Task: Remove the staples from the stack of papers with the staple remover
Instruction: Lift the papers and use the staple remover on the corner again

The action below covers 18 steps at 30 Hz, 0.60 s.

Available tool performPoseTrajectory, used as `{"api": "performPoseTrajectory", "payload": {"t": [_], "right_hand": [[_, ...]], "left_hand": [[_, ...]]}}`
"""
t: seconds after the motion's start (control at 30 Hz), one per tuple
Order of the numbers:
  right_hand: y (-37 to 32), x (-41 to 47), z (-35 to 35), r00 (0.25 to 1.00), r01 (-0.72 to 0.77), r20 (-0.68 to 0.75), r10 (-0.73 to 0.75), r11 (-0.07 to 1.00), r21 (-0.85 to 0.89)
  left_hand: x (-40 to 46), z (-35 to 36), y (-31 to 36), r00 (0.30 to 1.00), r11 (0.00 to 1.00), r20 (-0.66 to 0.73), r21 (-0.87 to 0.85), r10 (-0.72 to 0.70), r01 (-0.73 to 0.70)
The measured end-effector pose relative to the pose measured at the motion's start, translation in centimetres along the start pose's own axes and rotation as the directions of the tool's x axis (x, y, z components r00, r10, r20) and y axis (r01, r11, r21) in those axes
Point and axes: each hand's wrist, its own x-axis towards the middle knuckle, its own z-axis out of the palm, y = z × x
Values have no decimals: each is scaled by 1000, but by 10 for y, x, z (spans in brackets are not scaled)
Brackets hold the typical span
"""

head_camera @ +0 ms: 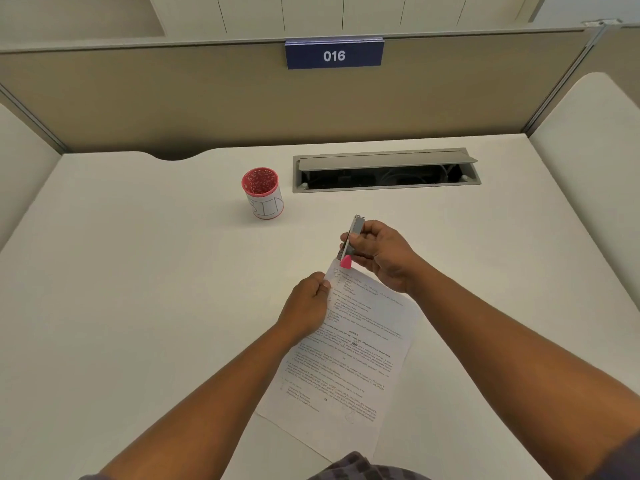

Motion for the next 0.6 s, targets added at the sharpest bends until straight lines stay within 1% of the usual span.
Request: {"api": "performPoseTrajectory", "payload": {"t": [0.07, 0.27, 0.6], "right_hand": [[3, 2, 0, 1000, -3, 12, 3, 1000, -15], [5, 5, -1, 999, -23, 35, 23, 1000, 10], [6, 7, -8, 999, -10, 44, 9, 1000, 25]], "left_hand": [[0, 0, 1, 1000, 1000, -2, 4, 4, -4], [-1, -1, 1, 1000, 999, 6, 37, -13, 12], [-3, -5, 1, 1000, 999, 5, -39, -15, 15]]}}
